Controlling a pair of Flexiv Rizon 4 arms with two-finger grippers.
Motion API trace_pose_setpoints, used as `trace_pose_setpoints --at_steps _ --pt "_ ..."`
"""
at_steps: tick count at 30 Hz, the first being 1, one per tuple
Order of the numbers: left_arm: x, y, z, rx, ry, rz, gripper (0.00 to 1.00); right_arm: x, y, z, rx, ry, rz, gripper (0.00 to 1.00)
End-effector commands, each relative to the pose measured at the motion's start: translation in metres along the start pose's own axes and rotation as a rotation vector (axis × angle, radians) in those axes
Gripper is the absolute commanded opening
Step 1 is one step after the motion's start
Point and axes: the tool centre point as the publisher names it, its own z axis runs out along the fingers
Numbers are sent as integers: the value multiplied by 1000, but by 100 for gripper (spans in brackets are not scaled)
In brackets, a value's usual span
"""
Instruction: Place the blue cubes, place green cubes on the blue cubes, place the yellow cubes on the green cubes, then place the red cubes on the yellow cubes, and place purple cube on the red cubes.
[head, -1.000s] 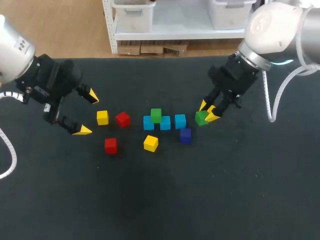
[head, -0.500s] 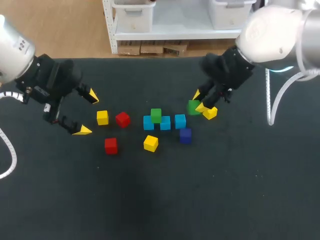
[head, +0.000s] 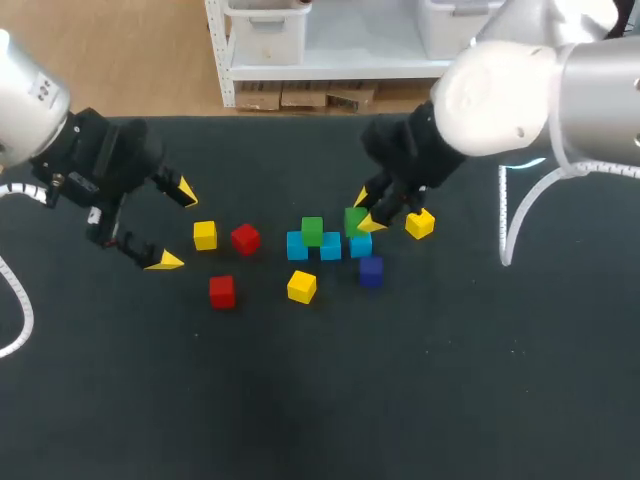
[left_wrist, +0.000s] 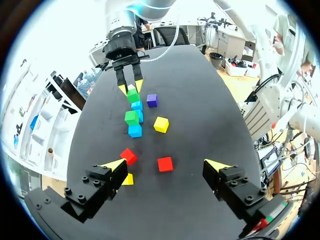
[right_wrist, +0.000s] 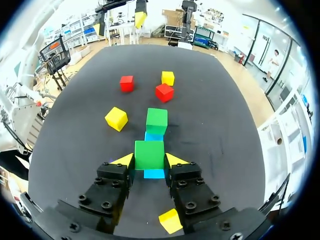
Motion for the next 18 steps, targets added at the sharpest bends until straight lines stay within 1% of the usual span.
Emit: trace_pose_setpoints --at_steps 1,18 --pt "2 0 0 -2 -6 4 100 -3 -2 6 0 9 6 0" --pt "2 0 0 -2 -6 4 100 -1 -5 17 14 47 23 0"
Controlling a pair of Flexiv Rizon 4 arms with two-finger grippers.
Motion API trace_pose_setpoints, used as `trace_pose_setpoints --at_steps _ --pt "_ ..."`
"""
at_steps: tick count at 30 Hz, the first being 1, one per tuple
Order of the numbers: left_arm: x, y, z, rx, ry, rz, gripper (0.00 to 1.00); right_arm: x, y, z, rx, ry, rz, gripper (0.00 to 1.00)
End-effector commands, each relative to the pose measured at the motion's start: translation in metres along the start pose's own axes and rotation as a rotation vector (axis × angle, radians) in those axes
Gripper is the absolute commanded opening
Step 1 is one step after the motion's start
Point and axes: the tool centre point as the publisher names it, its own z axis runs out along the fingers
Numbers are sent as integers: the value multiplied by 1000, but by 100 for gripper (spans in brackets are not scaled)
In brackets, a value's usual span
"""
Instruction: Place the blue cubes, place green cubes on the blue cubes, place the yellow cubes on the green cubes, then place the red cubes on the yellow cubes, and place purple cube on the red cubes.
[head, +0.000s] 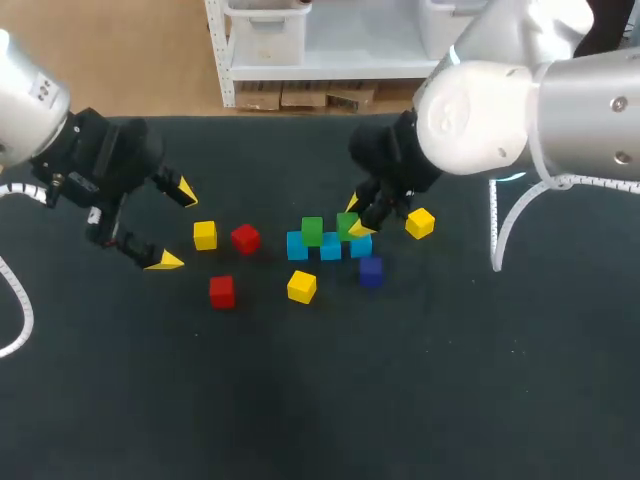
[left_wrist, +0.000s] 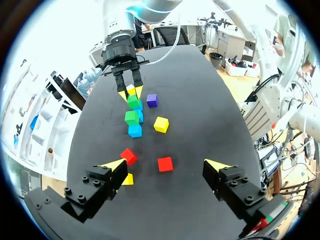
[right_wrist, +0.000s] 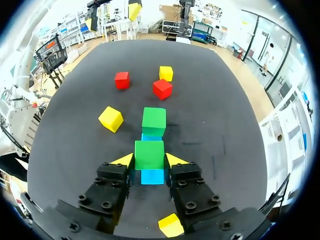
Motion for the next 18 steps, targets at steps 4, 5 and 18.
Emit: trace_pose_setpoints --at_steps 4,5,18 --pt "2 0 0 -1 -6 4 100 1 -3 5 7 16 7 0" --pt "2 0 0 -1 -6 4 100 1 -4 6 6 17 8 0" --pt "2 0 0 -1 -6 4 100 3 -7 9 4 31 16 0"
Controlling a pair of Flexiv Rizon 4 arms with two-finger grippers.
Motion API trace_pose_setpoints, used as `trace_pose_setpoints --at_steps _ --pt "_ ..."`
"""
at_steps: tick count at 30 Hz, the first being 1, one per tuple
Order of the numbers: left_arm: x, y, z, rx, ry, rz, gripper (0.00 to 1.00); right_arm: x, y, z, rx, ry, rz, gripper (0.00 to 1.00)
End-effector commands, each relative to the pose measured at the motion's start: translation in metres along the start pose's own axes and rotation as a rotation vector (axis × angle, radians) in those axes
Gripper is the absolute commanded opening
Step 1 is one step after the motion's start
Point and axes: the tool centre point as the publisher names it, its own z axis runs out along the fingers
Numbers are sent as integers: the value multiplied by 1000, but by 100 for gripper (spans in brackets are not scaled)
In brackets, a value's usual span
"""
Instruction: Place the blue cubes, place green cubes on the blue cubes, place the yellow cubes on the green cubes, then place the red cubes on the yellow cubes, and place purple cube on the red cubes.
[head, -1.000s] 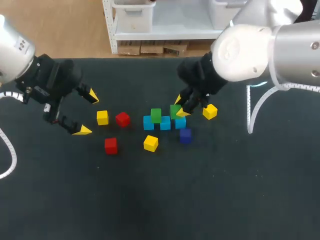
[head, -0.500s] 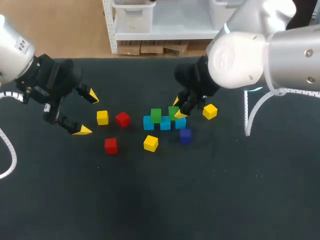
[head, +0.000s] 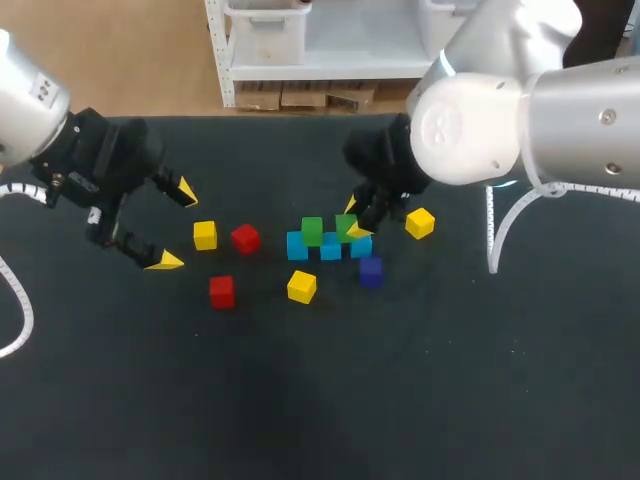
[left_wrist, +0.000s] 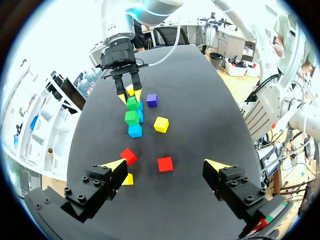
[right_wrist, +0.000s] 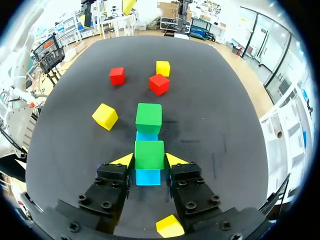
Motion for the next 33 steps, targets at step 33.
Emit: trace_pose_setpoints --at_steps 33 --pt "2 0 0 -2 -6 4 100 0 -3 3 -6 10 13 5"
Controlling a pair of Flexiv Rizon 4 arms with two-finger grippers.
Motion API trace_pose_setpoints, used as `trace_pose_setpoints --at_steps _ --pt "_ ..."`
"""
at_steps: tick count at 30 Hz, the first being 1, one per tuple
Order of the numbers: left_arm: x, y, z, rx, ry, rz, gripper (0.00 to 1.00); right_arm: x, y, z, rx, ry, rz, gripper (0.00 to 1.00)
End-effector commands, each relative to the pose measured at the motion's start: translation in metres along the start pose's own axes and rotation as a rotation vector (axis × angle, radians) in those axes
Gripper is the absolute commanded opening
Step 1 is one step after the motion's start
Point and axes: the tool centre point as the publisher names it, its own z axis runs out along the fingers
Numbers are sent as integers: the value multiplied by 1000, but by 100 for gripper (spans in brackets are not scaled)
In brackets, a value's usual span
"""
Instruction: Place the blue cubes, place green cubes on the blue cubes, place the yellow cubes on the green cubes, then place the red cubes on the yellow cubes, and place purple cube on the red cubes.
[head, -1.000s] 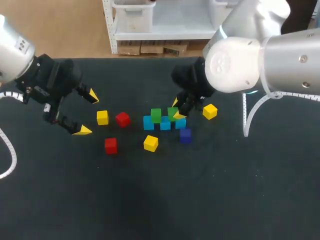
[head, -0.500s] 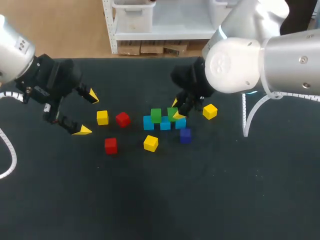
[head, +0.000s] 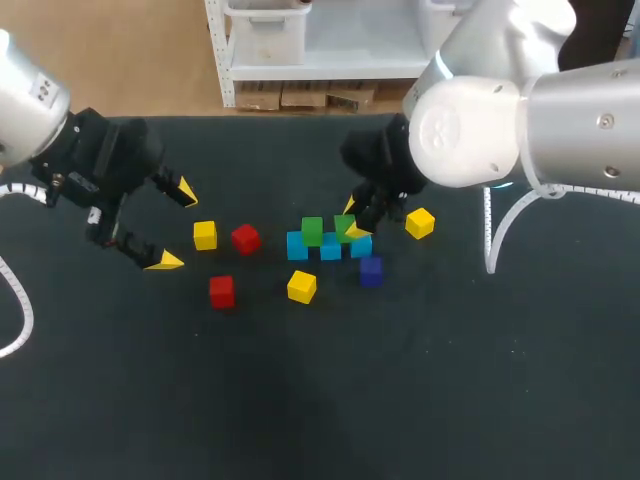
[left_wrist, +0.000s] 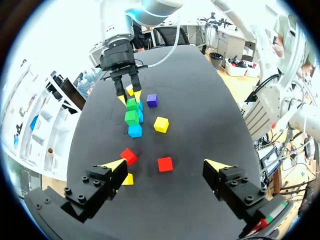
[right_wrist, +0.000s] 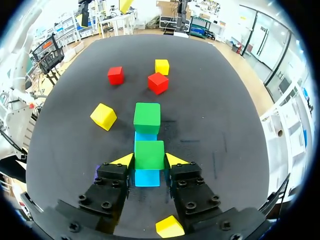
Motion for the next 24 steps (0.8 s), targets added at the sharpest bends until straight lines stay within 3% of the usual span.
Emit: trace_pose_setpoints --at_steps 1,4,15,24 --pt "2 0 0 -1 -6 4 100 0 -1 1 -2 1 1 6" --pt "2 0 0 -1 -6 4 100 0 -2 1 -4 2 3 9" --pt "2 0 0 -1 -6 4 100 -1 -2 2 -7 4 3 35" --pt "2 0 0 -1 -6 4 100 0 -2 1 -3 4 8 36"
